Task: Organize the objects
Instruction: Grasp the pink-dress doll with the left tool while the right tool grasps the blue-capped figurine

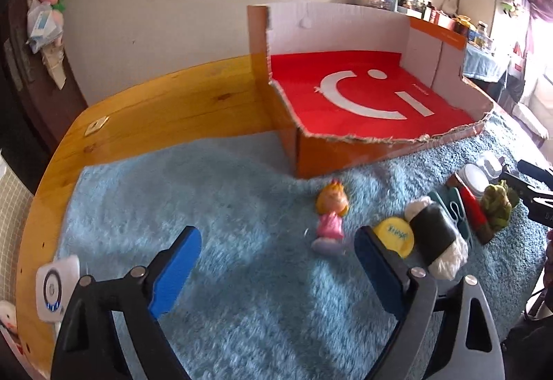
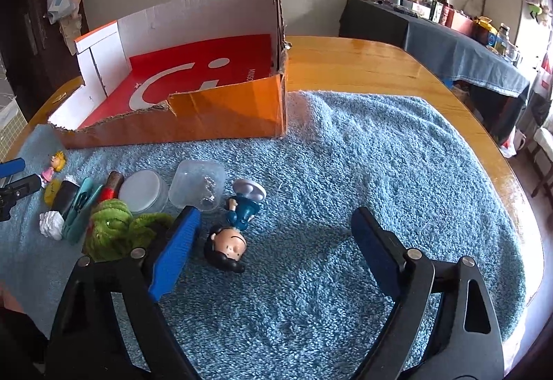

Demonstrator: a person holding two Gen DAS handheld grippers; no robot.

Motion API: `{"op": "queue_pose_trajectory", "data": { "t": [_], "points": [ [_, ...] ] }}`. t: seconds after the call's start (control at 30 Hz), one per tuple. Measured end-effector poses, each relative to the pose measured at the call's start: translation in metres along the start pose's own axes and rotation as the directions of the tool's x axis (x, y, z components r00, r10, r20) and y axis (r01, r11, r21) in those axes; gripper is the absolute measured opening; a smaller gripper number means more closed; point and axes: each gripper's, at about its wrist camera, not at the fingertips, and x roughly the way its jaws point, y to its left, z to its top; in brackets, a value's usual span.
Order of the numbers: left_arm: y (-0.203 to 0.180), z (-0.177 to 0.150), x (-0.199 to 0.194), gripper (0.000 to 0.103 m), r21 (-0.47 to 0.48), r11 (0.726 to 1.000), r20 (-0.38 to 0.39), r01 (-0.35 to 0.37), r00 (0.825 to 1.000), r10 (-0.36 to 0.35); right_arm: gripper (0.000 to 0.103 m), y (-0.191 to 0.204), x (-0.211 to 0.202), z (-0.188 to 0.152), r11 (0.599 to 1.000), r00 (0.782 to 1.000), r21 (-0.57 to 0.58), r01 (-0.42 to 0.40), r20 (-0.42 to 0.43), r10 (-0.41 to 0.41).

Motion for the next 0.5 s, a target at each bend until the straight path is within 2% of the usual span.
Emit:
{"op": "queue_pose_trajectory", "data": {
  "t": [0.1,0.23,0.5],
  "points": [
    [-0.004,0.004,0.009,0.076,0.017,1.0,-0.006,0.015,1.0,-0.015,0.083,0.003,0.0,0.001,1.0,1.0,0.001,0.002,0.005,-0.002],
    [-0.004,0.004,0.017,0.067,0.009,0.998,-0.005,0.058,0.998,-0.058,0.069,0.005,0.002,0.0,1.0,1.0,0.004,-0.001,0.004,0.001],
    [-0.009,0.005,0.014,0.05,0.015,0.994,0.024,0.109,0.994,-0.109,0.053,0.012,-0.002,-0.005,1.0,0.999,-0.013,-0.002,0.04,0.003]
  ]
}}
